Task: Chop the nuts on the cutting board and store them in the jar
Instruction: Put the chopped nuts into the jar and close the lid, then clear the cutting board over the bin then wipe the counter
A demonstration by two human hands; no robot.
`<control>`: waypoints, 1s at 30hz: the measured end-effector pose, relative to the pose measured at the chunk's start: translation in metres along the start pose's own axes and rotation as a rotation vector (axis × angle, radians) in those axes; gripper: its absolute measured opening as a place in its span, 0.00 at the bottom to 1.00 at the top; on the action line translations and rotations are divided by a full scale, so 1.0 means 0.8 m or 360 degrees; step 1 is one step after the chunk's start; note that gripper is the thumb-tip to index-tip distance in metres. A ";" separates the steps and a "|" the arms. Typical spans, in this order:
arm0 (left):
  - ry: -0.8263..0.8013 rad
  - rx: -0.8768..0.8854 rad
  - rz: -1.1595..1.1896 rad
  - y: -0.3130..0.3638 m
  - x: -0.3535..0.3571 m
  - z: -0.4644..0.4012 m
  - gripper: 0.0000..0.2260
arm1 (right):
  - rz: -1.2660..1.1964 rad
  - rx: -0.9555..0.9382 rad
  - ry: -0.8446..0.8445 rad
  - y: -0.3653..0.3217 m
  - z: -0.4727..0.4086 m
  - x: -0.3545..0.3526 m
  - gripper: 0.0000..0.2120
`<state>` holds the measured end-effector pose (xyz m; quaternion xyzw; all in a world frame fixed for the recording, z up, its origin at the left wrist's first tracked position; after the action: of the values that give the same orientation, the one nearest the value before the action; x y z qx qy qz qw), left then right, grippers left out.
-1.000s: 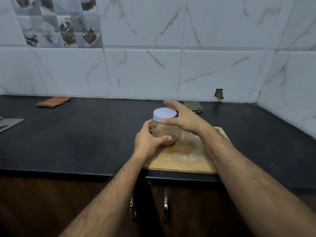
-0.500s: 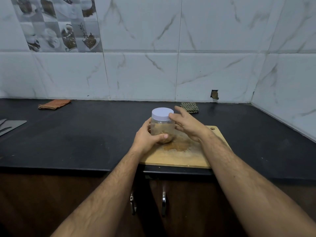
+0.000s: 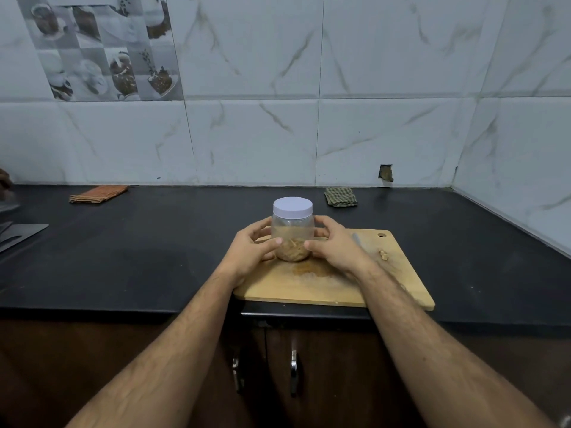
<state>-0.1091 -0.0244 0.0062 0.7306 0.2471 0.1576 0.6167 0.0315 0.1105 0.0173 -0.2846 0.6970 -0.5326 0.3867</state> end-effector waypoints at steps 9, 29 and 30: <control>0.0043 0.0103 -0.0110 0.022 0.001 -0.058 0.25 | 0.0059 -0.0018 0.0081 -0.022 -0.051 -0.027 0.27; 0.0124 -0.0085 -0.0296 -0.032 0.002 -0.205 0.28 | 0.0295 0.0237 0.0093 0.024 -0.187 -0.056 0.27; 0.0135 -0.0089 -0.0303 -0.034 0.002 -0.207 0.27 | 0.0292 0.0249 0.0082 0.026 -0.191 -0.056 0.27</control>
<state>-0.2010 0.1156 0.0110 0.6790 0.3366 0.1360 0.6381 -0.0726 0.2324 0.0281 -0.1749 0.6862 -0.5549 0.4367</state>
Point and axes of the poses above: each hand's wrist, its own z-axis away from the middle knuckle, its own x-axis out of the palm, y = z × x, the point moved 4 cm from there along -z, towards the middle knuckle, and after that the axes turned 5 degrees about -y, right-handed, at the moved point
